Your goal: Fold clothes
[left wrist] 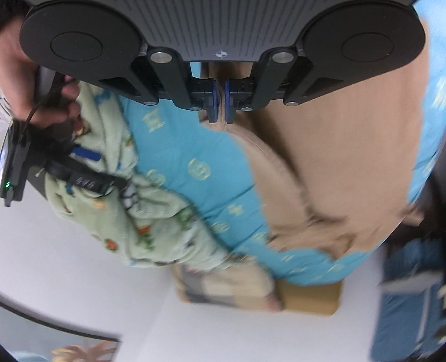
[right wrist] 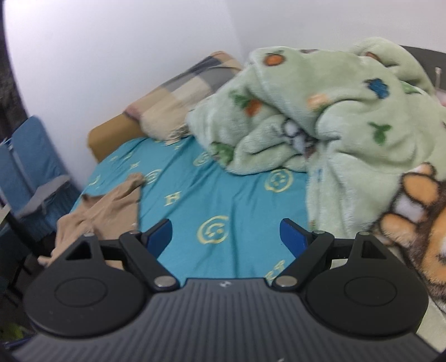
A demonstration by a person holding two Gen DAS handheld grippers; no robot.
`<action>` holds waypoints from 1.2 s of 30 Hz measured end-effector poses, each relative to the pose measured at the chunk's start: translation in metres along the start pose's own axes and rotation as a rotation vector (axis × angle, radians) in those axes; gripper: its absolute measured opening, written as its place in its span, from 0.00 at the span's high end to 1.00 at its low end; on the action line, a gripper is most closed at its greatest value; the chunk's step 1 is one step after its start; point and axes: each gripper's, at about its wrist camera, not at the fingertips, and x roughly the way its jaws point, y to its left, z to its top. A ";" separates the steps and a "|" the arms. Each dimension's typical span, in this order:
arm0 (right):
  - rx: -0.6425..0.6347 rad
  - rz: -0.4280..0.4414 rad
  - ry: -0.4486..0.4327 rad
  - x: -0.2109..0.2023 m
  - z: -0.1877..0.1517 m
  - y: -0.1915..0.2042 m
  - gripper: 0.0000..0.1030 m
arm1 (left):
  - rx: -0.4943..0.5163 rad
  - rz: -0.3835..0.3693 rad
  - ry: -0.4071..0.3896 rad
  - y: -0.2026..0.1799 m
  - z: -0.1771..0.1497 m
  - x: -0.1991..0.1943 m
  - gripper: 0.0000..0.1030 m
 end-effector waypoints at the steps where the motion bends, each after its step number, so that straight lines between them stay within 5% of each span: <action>1: -0.002 0.026 0.014 -0.002 -0.002 0.004 0.17 | -0.027 0.009 0.016 0.011 -0.004 -0.008 0.98; 7: 0.010 0.189 0.165 0.004 -0.022 0.028 0.17 | -0.175 0.031 0.085 0.074 -0.020 -0.035 0.97; 10: 0.045 0.265 0.268 0.015 -0.037 0.038 0.18 | -0.228 -0.010 0.099 0.086 -0.016 -0.024 0.81; 12: 0.069 0.310 0.333 0.022 -0.047 0.045 0.18 | -0.242 -0.014 0.106 0.090 -0.012 -0.014 0.62; 16: 0.067 0.319 0.385 0.028 -0.058 0.054 0.21 | -0.195 0.020 0.118 0.084 -0.004 0.013 0.59; 22: -0.038 0.298 0.303 0.018 -0.054 0.068 0.21 | -0.093 0.076 0.062 0.066 0.001 0.015 0.32; 24: -0.072 0.293 0.255 0.011 -0.051 0.072 0.21 | -0.039 0.108 0.020 0.058 0.004 0.007 0.16; 29: -0.145 0.283 0.106 -0.007 -0.040 0.079 0.21 | 0.100 0.162 -0.103 0.034 0.015 -0.016 0.00; 36: -0.179 0.267 -0.056 -0.028 -0.033 0.082 0.20 | 0.222 0.162 -0.259 0.000 0.040 -0.033 0.00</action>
